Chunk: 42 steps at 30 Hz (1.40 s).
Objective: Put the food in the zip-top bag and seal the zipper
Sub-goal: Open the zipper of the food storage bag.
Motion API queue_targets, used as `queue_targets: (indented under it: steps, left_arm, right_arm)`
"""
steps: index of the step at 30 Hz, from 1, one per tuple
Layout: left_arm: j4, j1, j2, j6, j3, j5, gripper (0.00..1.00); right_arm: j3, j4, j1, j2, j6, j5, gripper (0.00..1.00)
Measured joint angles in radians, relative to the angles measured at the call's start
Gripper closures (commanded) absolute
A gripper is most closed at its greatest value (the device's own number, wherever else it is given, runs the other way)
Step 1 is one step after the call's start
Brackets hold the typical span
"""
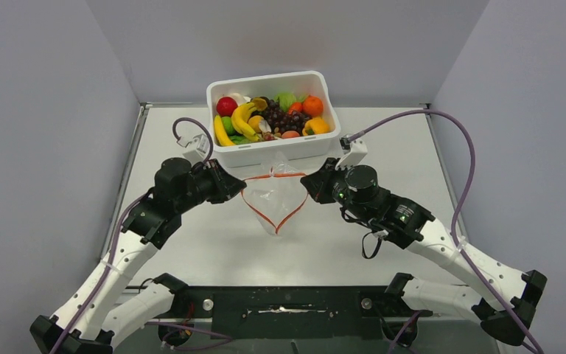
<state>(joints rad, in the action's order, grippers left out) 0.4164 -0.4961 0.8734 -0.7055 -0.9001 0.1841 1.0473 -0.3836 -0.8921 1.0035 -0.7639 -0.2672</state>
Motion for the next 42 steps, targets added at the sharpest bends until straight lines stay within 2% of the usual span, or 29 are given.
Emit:
queue_targets:
  steps: [4, 7, 13, 21, 32, 40, 42]
  left_arm:
    - [-0.021, 0.039, 0.000, -0.001, 0.007, 0.072, 0.66]
    - [-0.103, 0.047, -0.013, -0.030, 0.051, 0.165, 0.50]
    - [-0.322, 0.047, -0.036, -0.114, 0.199, 0.336, 0.39]
    - [-0.395, 0.047, 0.024, -0.053, 0.206, 0.407, 0.38]
    - [-0.322, 0.047, 0.087, 0.081, 0.157, 0.257, 0.38]
    - [-0.404, 0.047, 0.092, 0.059, 0.154, 0.323, 0.37]
    - [-0.415, 0.047, 0.101, 0.055, 0.155, 0.328, 0.40]
  right_arm:
    - [-0.048, 0.033, 0.005, -0.005, -0.025, 0.006, 1.00]
    - [-0.061, 0.058, 0.008, 0.014, -0.042, 0.013, 1.00]
    - [-0.062, 0.113, 0.008, 0.044, -0.087, 0.017, 1.00]
    - [-0.060, 0.152, 0.008, 0.121, -0.114, 0.029, 1.00]
    - [-0.054, 0.179, 0.008, 0.194, -0.143, 0.059, 1.00]
    - [-0.049, 0.211, 0.008, 0.246, -0.161, 0.085, 1.00]
    - [-0.045, 0.212, 0.008, 0.251, -0.161, 0.090, 1.00]
